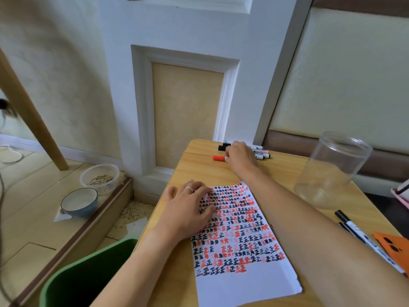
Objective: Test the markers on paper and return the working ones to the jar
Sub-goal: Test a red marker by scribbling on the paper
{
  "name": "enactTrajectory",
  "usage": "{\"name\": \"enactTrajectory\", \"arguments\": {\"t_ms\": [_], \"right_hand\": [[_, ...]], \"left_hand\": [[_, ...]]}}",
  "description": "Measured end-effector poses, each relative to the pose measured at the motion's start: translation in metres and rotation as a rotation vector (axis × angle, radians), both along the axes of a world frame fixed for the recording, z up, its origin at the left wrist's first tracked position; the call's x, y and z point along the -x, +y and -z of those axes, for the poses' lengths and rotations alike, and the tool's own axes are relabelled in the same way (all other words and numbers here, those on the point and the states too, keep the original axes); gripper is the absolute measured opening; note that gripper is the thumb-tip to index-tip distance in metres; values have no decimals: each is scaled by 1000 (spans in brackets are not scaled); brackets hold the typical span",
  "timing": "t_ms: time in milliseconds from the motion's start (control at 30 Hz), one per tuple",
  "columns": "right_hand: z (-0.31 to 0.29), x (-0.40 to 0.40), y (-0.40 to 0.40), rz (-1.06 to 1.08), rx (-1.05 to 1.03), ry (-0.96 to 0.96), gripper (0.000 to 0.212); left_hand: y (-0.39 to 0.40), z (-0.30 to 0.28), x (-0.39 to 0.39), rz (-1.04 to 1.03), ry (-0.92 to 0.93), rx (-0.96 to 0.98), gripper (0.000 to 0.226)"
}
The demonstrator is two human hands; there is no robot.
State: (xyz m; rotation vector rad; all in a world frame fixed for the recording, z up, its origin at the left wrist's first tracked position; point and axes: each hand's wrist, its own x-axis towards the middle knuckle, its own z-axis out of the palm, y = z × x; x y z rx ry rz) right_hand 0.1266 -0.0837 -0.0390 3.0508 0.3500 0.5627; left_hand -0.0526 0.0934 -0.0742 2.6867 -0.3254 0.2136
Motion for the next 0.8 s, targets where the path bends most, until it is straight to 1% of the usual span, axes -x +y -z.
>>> {"name": "enactTrajectory", "arguments": {"t_ms": [67,167,267,333,433,500,567,633,733,800], "right_hand": [[-3,7,-1,-55,8,-43,16],[-10,30,-4,-168,-14,-183,12],[-21,72,-6,-352,-12,-293,8],[-26,109,-7,-470,-24,-298,12],[-28,166,-13,-583,-49,-252,14],[-28,202,-19,-578,-69,-234,17],[-26,232,-26,-541,-94,-264,21],[-22,258,-32,-513,-119,-270,21],[-16,283,-42,-504,-143,-232,19],[-12,294,-46,-502,-98,-253,23]], "left_hand": [[0,0,1,-14,-17,43,56],[0,-5,4,-84,-124,173,55],[-1,-14,10,-168,-235,275,58],[-3,-20,17,-169,-243,325,62],[-7,-25,31,-70,-273,316,61],[-11,-28,45,49,-275,248,53],[-16,-26,60,187,-266,240,44],[-20,-25,74,271,-221,257,34],[-21,-28,90,349,-135,210,37],[-21,-32,99,395,-71,233,36]]}}
